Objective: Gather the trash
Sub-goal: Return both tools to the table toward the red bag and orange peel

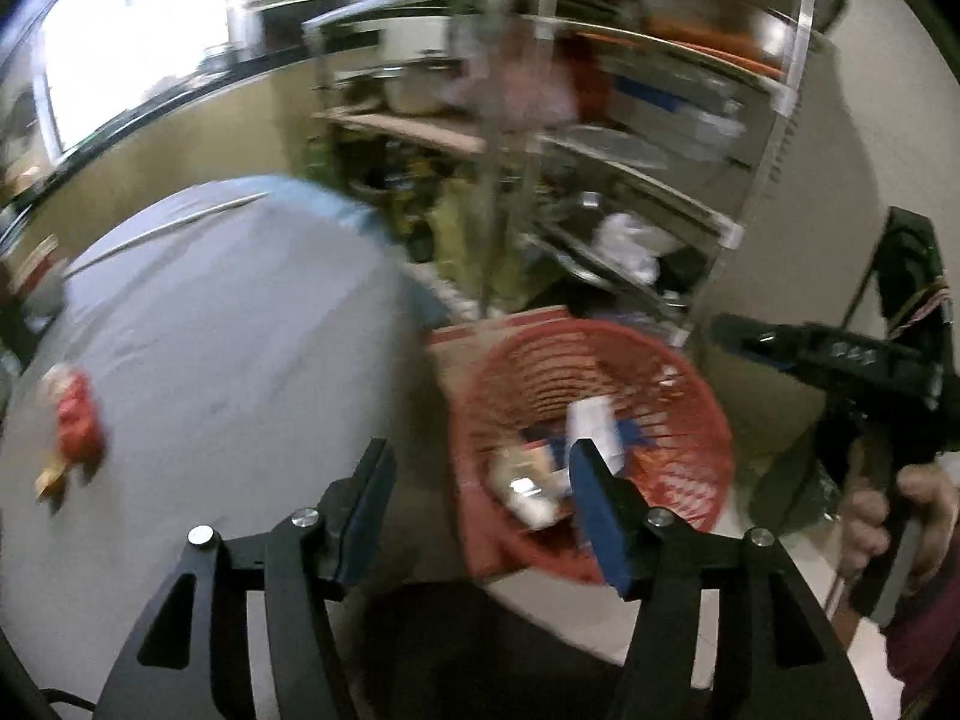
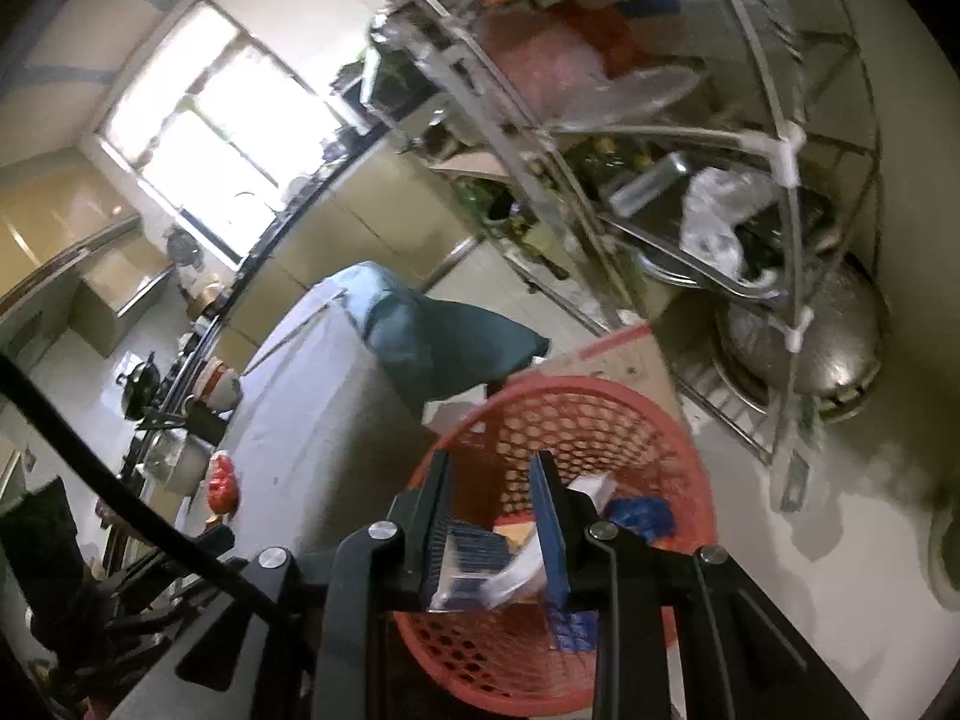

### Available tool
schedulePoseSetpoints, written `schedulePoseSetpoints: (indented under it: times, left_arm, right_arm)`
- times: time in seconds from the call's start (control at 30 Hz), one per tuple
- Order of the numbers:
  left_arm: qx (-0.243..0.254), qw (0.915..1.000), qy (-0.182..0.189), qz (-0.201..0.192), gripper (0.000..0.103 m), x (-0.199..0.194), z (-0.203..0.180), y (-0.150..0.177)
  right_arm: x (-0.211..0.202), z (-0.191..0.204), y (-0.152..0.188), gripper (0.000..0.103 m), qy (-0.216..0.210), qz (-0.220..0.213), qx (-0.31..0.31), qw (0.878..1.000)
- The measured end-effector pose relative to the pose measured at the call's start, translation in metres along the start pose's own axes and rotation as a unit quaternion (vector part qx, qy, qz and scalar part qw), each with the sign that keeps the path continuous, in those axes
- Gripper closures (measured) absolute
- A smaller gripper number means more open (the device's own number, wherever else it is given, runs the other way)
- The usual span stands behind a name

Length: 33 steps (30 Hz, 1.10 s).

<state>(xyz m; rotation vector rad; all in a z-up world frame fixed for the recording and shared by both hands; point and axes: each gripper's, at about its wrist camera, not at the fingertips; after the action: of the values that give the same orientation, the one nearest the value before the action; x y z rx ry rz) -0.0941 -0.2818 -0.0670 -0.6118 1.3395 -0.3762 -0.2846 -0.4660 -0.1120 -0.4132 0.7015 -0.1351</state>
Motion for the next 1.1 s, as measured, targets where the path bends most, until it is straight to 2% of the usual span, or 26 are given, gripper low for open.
schedulePoseSetpoints:
  times: [0.13, 0.3, 0.5, 0.63, 0.7, 0.73, 0.77, 0.93, 1.1]
  left_arm:
    - [-0.051, 0.997, -0.055, 0.02, 0.042, -0.021, 0.038, 0.032]
    - [-0.127, 0.9829, -0.128, 0.039, 0.04, -0.054, 0.09, 0.086]
    - [-0.215, 0.9541, -0.202, 0.053, 0.039, -0.093, 0.143, 0.155]
    - [-0.24, 0.934, -0.257, 0.064, 0.039, -0.111, 0.166, 0.18]
    - [-0.243, 0.9232, -0.288, 0.075, 0.039, -0.116, 0.173, 0.188]
    - [-0.246, 0.9184, -0.3, 0.078, 0.039, -0.119, 0.177, 0.191]
    - [-0.249, 0.9155, -0.306, 0.079, 0.039, -0.122, 0.179, 0.193]
    - [-0.254, 0.9005, -0.345, 0.077, 0.038, -0.136, 0.182, 0.203]
    - [-0.257, 0.895, -0.357, 0.074, 0.038, -0.144, 0.18, 0.206]
  right_arm:
    - [0.019, 0.035, 0.015, 0.073, -0.018, 0.031, -0.032, 0.999]
    - [0.047, 0.09, 0.04, 0.073, -0.045, 0.076, -0.082, 0.993]
    - [0.081, 0.149, 0.082, 0.073, -0.077, 0.132, -0.13, 0.98]
    - [0.098, 0.176, 0.116, 0.072, -0.091, 0.171, -0.155, 0.969]
    - [0.103, 0.187, 0.132, 0.065, -0.097, 0.19, -0.168, 0.963]
    - [0.104, 0.193, 0.139, 0.052, -0.101, 0.195, -0.175, 0.96]
    - [0.103, 0.2, 0.146, 0.038, -0.107, 0.194, -0.183, 0.958]
    - [0.091, 0.234, 0.178, 0.038, -0.114, 0.165, -0.256, 0.946]
    - [0.081, 0.249, 0.198, 0.038, -0.104, 0.138, -0.305, 0.937]
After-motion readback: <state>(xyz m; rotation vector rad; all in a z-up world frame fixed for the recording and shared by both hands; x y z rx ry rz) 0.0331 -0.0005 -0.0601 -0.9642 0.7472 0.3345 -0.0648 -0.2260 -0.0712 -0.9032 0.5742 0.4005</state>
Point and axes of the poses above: each gripper's, at about its wrist camera, not at the fingertips, and x roughly the way its jaws point, z to its left, y to its underside, and after that the axes turned 13 degrees about x, right-handed
